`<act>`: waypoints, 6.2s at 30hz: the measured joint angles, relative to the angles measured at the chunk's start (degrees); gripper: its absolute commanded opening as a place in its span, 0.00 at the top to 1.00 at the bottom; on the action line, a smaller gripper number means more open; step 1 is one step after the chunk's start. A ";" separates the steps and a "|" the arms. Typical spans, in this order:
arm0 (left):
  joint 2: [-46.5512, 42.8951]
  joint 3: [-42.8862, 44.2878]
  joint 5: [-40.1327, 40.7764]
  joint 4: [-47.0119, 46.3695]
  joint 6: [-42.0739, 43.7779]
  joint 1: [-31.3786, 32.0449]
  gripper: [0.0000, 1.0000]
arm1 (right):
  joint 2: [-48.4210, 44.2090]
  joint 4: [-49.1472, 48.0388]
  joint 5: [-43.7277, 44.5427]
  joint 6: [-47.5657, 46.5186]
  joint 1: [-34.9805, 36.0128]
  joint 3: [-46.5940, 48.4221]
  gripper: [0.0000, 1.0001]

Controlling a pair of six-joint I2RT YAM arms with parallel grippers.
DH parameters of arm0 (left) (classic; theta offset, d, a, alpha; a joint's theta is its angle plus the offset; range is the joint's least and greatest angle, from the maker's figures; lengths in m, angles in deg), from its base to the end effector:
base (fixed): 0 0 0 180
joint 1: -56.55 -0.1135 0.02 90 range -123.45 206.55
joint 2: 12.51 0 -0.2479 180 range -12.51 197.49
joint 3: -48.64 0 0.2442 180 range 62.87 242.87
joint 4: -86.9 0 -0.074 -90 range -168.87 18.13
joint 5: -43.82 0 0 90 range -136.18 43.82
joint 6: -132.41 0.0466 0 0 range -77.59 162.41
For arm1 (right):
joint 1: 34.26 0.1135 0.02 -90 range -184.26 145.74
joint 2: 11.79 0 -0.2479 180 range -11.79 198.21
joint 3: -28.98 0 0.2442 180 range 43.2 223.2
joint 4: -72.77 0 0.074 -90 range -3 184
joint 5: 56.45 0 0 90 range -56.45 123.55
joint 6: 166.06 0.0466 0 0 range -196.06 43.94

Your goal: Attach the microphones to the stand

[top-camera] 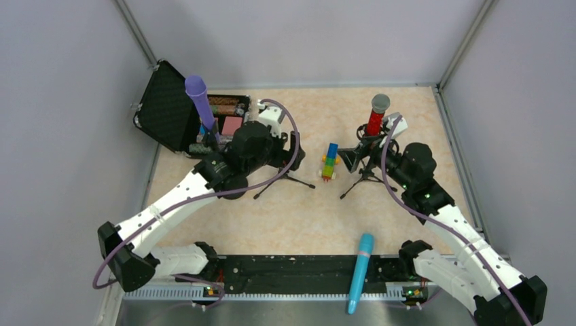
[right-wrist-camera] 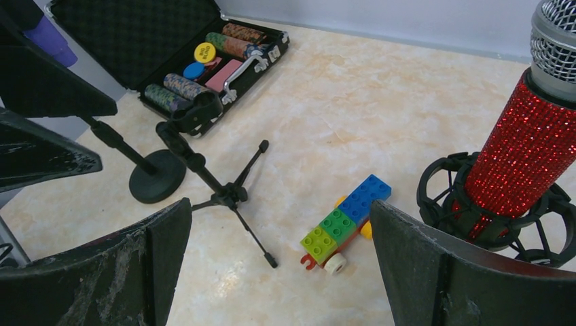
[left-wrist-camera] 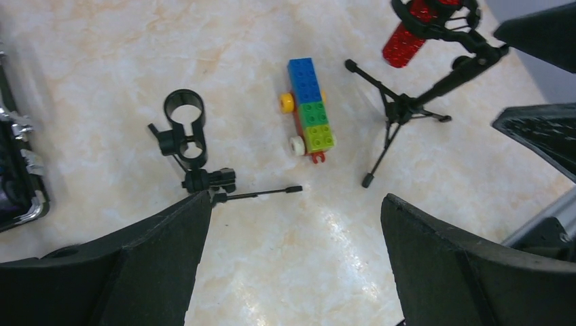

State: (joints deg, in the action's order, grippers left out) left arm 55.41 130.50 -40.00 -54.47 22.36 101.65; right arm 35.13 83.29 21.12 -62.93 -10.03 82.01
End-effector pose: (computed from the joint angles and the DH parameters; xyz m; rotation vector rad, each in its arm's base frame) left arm 0.1964 -0.1899 0.3518 0.3758 2.0190 -0.6148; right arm 0.1898 0.0964 0.3114 -0.3313 1.6569 0.6720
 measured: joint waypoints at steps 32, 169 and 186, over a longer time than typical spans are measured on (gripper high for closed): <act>17.29 0.90 18.95 -1.64 0.46 0.09 0.94 | -0.07 2.14 4.42 -0.74 0.00 0.00 0.01; 50.40 17.40 6.78 7.67 -22.58 42.51 0.86 | -14.78 5.90 28.28 4.07 -0.02 -0.15 0.01; 34.69 -4.52 -6.88 -13.22 -20.11 36.30 1.00 | -12.68 5.90 18.58 4.02 -0.02 -0.15 0.01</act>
State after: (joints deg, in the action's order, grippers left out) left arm 90.09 125.98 -46.89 -67.69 2.25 137.96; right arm 22.45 89.19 39.70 -58.91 -10.06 81.86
